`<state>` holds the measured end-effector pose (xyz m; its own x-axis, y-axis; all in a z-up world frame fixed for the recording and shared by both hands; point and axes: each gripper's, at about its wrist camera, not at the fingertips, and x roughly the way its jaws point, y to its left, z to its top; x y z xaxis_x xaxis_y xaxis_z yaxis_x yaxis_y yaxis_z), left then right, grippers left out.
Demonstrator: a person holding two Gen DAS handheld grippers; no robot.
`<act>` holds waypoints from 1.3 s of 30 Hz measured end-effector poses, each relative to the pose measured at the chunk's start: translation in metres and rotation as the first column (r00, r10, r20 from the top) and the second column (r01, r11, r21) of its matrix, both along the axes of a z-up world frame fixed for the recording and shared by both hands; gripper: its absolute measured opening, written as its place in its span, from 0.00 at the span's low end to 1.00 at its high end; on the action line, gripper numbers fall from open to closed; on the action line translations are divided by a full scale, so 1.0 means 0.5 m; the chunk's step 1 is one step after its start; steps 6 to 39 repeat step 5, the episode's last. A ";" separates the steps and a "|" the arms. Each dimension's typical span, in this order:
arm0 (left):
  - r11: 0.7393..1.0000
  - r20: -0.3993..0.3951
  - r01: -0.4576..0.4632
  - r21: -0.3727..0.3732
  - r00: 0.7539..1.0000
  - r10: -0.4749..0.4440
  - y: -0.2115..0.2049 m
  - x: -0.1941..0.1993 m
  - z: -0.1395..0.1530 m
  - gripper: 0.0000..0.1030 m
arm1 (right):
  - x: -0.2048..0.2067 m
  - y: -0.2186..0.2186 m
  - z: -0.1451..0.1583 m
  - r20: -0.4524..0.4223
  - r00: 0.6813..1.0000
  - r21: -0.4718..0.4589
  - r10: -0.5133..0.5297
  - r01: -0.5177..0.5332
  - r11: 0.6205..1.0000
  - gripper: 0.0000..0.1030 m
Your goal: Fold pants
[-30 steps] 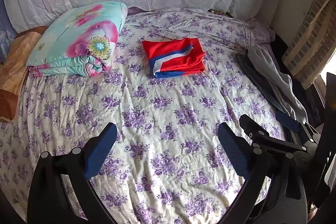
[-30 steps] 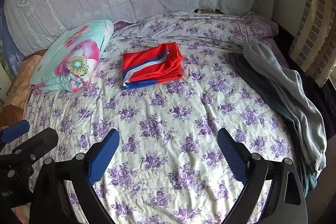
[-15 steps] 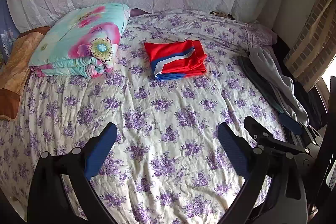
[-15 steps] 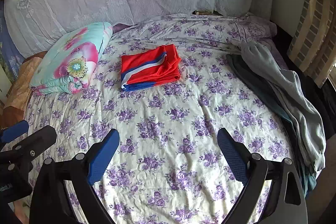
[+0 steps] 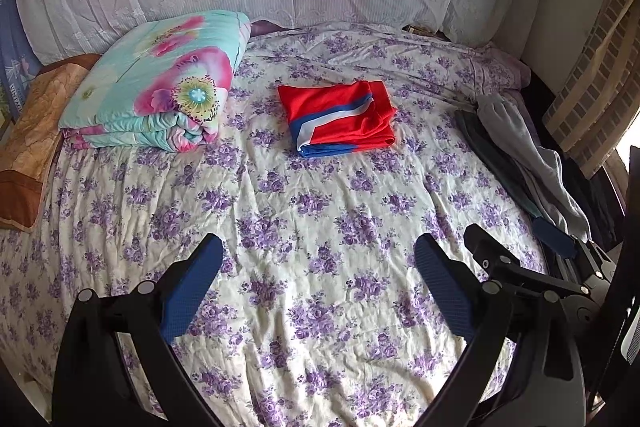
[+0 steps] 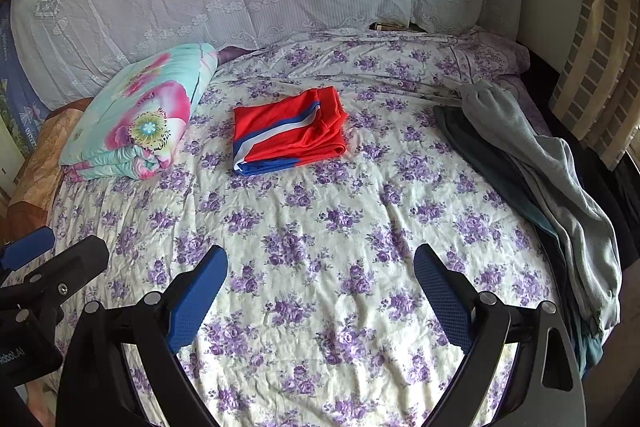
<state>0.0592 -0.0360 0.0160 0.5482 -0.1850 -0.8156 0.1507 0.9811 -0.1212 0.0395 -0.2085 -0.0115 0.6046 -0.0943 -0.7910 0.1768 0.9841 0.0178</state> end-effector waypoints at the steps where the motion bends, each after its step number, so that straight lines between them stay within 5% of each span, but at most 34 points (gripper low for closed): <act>1: 1.000 -0.002 -0.004 0.001 1.000 0.004 0.000 0.000 0.000 0.91 | 0.000 0.000 0.000 0.000 1.000 0.000 -0.001 0.001 1.000 0.92; 39: 1.000 -0.006 -0.013 0.003 1.000 0.013 -0.002 0.000 0.001 0.91 | -0.001 0.001 0.000 0.000 1.000 0.000 -0.001 0.001 1.000 0.92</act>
